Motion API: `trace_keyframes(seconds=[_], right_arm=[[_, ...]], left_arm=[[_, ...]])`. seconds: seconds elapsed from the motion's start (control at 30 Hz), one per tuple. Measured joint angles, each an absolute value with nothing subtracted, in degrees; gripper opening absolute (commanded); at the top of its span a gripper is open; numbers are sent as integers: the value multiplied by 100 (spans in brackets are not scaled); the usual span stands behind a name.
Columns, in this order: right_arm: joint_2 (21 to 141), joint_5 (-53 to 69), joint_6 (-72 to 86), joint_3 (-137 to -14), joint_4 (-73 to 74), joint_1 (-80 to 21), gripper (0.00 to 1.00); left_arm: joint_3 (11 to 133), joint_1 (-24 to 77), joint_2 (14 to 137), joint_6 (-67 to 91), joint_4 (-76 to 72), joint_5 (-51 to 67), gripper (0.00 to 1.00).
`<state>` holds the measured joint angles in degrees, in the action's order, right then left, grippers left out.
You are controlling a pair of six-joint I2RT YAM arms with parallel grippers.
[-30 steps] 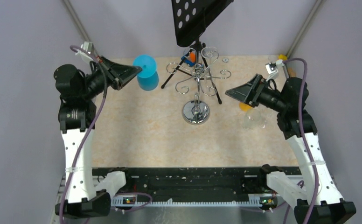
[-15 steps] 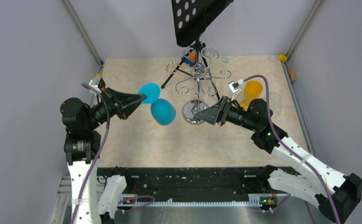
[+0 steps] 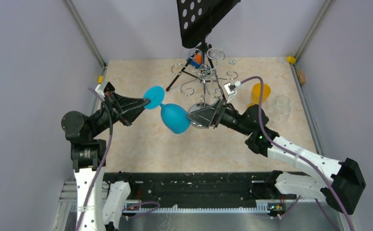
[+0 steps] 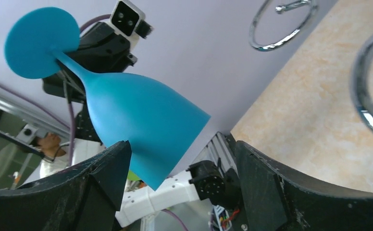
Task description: Take the wine glass off the wine glass rack
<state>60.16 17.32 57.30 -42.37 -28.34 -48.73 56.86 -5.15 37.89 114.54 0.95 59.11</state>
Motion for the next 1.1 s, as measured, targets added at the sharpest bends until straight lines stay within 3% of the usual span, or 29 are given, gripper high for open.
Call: trace_keyframes(seconds=[0.23,0.73,1.0,1.1], right_arm=[[6267,2121,6226,-4202,-4141,-4936,72],[6670,2530,7122,-4368,-5927,-4978,31],[6751,2711,7225,-4740,-6285,-4978,30],[6886,2790,7238,-4941,-6412,-4976,22]], left_arm=[[5686,-515,3811,11745,-548,5808,0],[6090,-513,4012,11985,-1686,5629,0],[6204,-504,3911,11987,-1905,5509,0],[6252,-489,3911,11990,-1953,5430,0]])
